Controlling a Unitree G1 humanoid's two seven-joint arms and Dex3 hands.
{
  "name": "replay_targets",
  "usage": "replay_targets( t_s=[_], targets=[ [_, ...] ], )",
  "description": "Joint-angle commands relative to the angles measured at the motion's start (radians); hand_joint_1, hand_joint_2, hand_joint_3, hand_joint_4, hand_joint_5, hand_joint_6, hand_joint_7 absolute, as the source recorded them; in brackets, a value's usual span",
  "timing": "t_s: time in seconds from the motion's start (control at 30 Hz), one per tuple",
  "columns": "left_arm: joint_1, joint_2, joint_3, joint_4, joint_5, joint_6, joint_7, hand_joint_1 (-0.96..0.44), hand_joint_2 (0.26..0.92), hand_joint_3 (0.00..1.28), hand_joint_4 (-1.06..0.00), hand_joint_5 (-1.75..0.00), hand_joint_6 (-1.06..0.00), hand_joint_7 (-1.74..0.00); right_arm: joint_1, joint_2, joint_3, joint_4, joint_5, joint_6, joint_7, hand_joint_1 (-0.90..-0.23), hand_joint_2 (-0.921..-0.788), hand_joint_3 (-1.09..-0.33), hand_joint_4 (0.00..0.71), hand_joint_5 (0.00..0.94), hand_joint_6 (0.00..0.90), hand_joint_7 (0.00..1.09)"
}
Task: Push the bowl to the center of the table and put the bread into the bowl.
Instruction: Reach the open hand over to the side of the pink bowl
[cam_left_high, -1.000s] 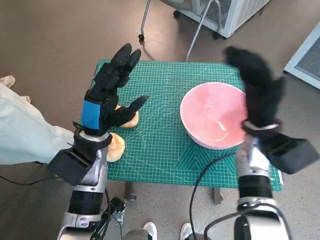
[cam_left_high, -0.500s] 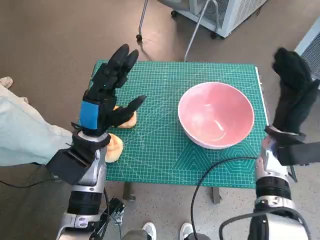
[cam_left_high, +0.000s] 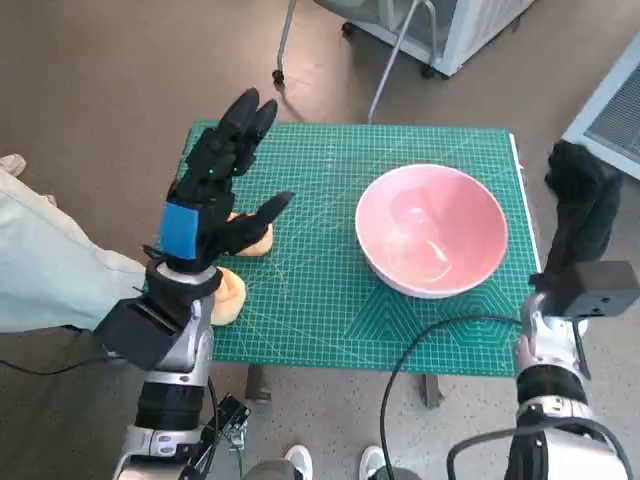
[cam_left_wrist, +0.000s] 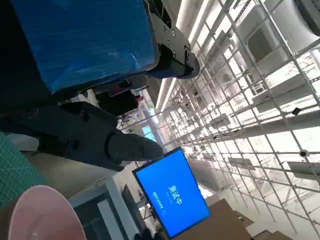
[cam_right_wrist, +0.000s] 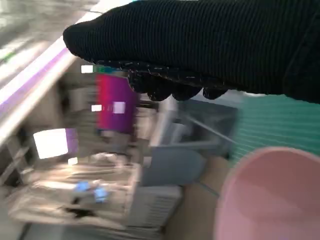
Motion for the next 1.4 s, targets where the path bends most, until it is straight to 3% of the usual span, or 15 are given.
replay_targets(
  t_s=[0.03, 0.2, 0.5, 0.8, 1.4],
  targets=[
    [0.016, 0.007, -0.001, -0.015, 0.006, 0.007, 0.003, -0.29, 0.921, 0.22, -0.39, 0.00, -0.40, -0.09, 0.011, 0.049, -0.037, 0.031, 0.056, 0.065, 0.055, -0.581, -0.921, -0.959, 0.194, 0.001, 0.041, 0.58],
    [0.021, 0.011, 0.001, -0.020, 0.000, 0.012, -0.002, -0.29, 0.921, 0.22, -0.39, 0.00, -0.40, -0.09, -0.004, 0.084, -0.062, 0.039, 0.090, 0.111, 0.094, -0.590, -0.921, -0.980, 0.186, 0.001, 0.054, 0.59],
    [0.038, 0.023, 0.007, -0.034, -0.006, 0.020, -0.005, -0.30, 0.921, 0.21, -0.39, 0.00, -0.40, -0.09, -0.029, 0.129, -0.081, 0.055, 0.105, 0.191, 0.101, -0.578, -0.921, -1.009, 0.195, 0.013, 0.075, 0.62],
    [0.050, 0.033, 0.012, -0.038, -0.007, 0.022, -0.001, -0.31, 0.921, 0.21, -0.39, 0.00, -0.40, -0.09, -0.056, 0.156, -0.078, 0.059, 0.088, 0.237, 0.090, -0.556, -0.921, -1.007, 0.201, 0.011, 0.074, 0.60],
    [0.084, 0.038, 0.017, -0.072, 0.007, 0.033, 0.018, -0.32, 0.921, 0.21, -0.39, 0.00, -0.41, -0.07, -0.136, 0.212, -0.103, 0.065, 0.104, 0.291, 0.110, -0.558, -0.921, -0.982, 0.212, 0.010, 0.097, 0.61]
  ],
)
